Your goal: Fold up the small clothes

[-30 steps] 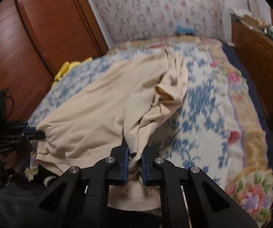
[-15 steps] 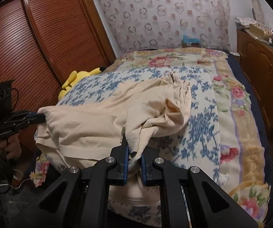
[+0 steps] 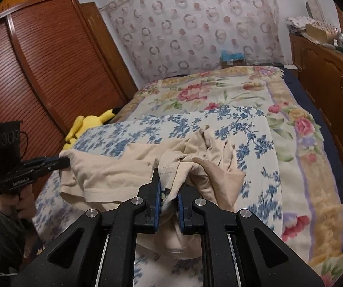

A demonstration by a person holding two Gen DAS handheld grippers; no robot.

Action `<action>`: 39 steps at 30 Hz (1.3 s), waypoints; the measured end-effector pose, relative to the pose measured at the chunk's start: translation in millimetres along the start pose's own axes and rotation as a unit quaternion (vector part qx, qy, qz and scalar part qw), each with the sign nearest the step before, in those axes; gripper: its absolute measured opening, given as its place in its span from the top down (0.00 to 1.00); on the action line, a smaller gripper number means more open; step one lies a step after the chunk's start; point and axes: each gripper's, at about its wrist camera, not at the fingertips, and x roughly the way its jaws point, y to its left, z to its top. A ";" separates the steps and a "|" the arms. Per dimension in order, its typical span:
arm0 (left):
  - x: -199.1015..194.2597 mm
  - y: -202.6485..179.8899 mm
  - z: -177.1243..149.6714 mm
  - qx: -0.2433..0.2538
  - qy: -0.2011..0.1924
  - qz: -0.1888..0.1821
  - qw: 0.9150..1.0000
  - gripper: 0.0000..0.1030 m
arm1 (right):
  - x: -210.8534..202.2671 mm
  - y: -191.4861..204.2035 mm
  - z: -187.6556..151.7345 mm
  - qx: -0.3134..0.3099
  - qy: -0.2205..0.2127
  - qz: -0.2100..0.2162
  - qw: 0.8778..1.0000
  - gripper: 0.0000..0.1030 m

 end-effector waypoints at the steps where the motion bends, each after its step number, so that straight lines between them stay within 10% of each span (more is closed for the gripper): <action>1: 7.0 2.2 2.7 0.003 0.003 0.002 1.000 0.96 | 5.8 -2.8 2.3 -0.002 0.002 -0.002 1.000 0.92; 11: 42.8 21.9 -0.8 0.025 0.026 0.025 0.999 0.69 | 44.2 -13.7 6.1 -0.044 0.029 -0.029 0.998 0.84; 19: 33.0 23.2 -16.7 0.047 0.041 0.023 0.998 0.45 | 24.2 0.0 2.3 -0.087 0.010 -0.097 0.991 0.54; 35: 54.1 28.1 -57.7 0.061 0.099 0.048 0.992 0.44 | 17.3 4.6 -47.3 -0.094 0.071 -0.086 0.989 0.54; 39: 62.4 32.7 -48.6 0.055 0.099 0.049 0.992 0.44 | 28.9 10.9 -30.4 -0.118 0.058 -0.078 0.988 0.73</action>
